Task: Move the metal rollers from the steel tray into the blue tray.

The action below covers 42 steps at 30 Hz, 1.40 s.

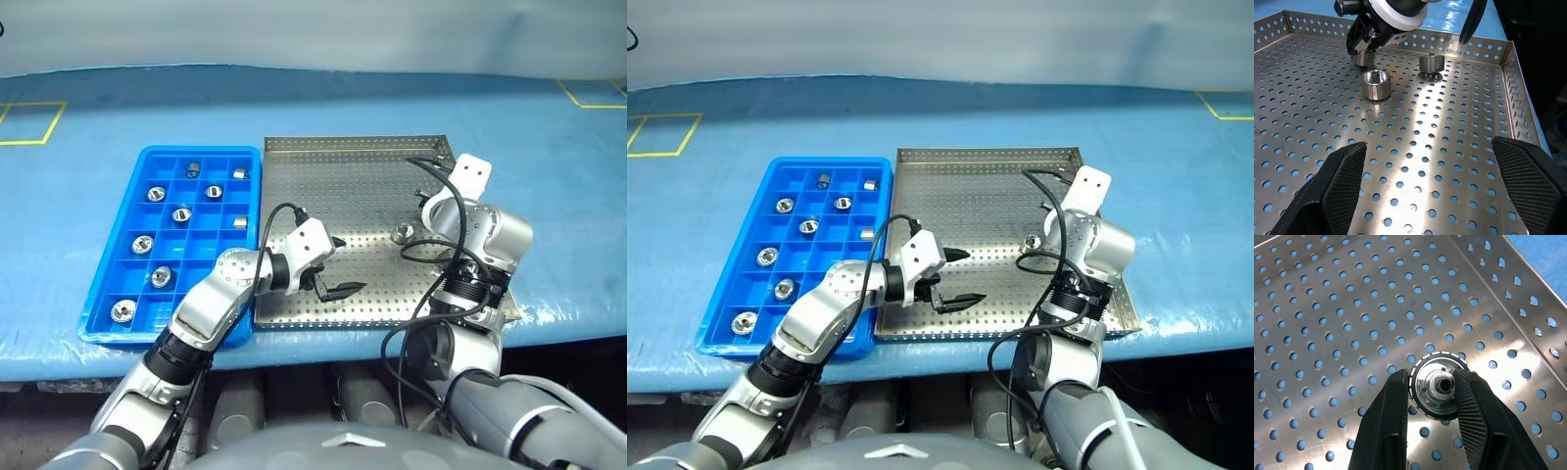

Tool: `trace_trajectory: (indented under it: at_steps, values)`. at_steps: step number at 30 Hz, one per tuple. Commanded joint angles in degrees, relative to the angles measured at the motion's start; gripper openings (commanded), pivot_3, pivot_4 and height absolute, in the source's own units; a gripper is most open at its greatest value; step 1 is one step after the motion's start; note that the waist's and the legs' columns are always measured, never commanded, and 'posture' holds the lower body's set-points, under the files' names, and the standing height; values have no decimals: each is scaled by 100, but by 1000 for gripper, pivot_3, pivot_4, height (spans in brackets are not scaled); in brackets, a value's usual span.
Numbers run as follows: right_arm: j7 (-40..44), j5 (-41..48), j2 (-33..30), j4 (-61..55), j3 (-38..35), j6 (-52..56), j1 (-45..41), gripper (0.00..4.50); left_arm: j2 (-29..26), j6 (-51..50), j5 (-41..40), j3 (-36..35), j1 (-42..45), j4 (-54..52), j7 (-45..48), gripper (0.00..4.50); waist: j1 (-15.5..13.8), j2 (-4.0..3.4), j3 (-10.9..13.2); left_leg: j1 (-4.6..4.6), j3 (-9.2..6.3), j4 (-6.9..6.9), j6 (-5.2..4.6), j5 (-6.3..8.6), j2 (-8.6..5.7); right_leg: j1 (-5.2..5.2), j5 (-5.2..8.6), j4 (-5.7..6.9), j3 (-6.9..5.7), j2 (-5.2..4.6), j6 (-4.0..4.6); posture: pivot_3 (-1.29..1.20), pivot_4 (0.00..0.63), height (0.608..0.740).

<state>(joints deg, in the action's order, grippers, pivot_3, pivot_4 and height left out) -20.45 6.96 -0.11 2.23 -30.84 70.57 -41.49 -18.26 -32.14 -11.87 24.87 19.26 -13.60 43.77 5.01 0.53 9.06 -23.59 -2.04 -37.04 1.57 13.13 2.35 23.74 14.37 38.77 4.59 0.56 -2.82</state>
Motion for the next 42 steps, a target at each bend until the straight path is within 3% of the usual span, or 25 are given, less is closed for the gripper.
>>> trace_trajectory:
  at_steps: [1,6,14,24,29,42]
  values:
    - [170,30,-73,-270,256,-79,55,1072,-1,23,-70,-67,10,-295,12,4500,0,0,0,0,1,0,0,0,0,0,0,0,1,0,0,-37,150,740]
    - [978,253,-59,-1183,1190,-780,357,1072,21,0,-320,-293,-58,-572,29,4500,21,-19,12,-7,2,4,0,0,0,10,0,0,4,0,0,-42,150,740]
    - [1863,668,252,-1818,2483,-729,559,1072,-329,-175,-624,-917,-523,-1471,-245,4500,14,-24,15,-4,0,9,-1,1,8,11,2,0,2,7,1,17,150,740]
    - [2314,693,770,-1024,3417,-1288,232,1072,-799,-403,-1431,-2674,-1908,-3059,-819,4500,-285,-18,20,-10,-1,8,0,1,9,12,2,-6,-7,1,2,204,150,740]
    - [2744,802,937,-473,3801,-1546,-21,1072,-985,-337,-1337,-3584,-2672,-3508,-1235,4500,-523,-16,19,-9,-15,9,1,1,13,10,7,-6,-27,3,12,286,150,740]
    - [4027,733,913,413,4975,-2292,-42,1072,-922,-193,-1945,-4524,-4721,-4182,-1348,4500,-930,-6,27,-7,-24,13,6,3,22,10,40,-8,-58,-4,67,381,150,740]
